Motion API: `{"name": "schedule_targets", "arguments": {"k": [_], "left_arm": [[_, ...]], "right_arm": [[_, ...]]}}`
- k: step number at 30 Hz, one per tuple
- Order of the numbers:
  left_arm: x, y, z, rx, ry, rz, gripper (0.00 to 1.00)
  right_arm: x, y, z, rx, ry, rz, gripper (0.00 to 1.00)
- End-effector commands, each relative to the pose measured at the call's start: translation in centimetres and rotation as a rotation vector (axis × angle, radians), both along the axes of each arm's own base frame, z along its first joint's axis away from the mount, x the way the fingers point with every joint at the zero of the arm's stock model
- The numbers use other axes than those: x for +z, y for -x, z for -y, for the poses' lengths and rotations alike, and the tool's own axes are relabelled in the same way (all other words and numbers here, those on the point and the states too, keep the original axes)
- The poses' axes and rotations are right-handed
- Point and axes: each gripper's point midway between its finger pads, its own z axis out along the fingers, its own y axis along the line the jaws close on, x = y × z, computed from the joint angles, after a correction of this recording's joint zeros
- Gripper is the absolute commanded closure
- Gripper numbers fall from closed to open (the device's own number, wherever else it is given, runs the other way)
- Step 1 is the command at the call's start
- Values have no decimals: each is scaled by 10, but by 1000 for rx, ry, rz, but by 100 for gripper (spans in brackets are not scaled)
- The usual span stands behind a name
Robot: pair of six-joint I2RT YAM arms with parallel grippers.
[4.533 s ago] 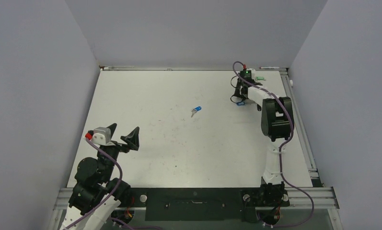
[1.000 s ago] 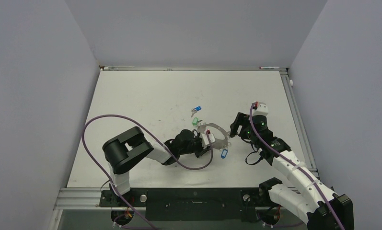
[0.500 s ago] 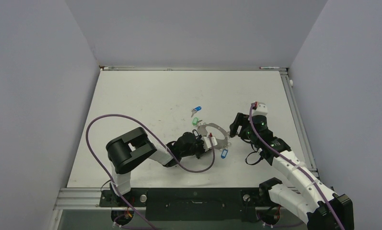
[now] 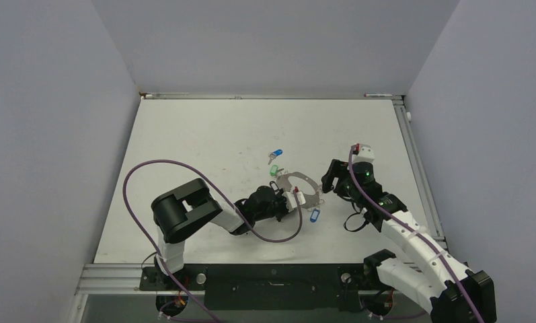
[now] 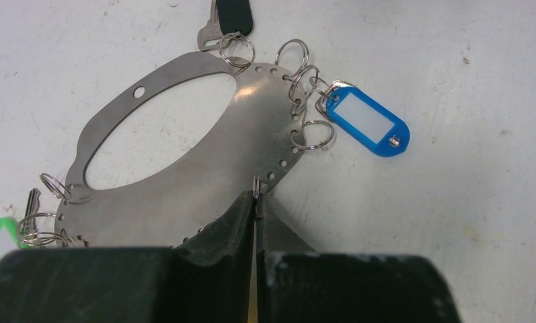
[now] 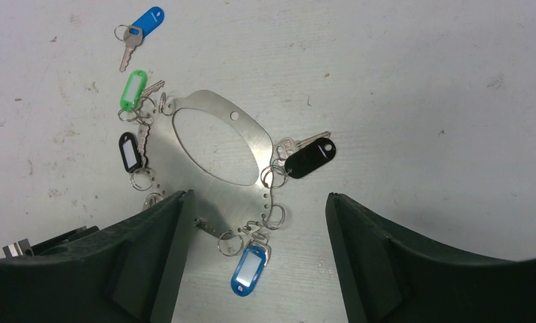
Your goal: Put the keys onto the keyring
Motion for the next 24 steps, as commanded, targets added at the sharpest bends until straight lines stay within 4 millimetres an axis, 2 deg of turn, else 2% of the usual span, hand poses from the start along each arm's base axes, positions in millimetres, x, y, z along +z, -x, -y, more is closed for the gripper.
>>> {"name": "schedule_targets", "arguments": {"k": [1,12,14,19,24], "left_arm": [[26,-1,13,-24,76,54,100],[59,7,6,-41,73,53,100],[66,8,4,-45,70,55,100],[87,12,-4,-44,74,72,100],[102,17,-16,-34,63,82,100]], "right_arm": [[5,-7,-2,7,-8,35,28],[11,-7,-9,43,-36,72,28],[12,-5,-15,77,-57,74,28],[26,-3,-29,152,-112,136,28],[51,6,-40,238,-180,270,28]]}}
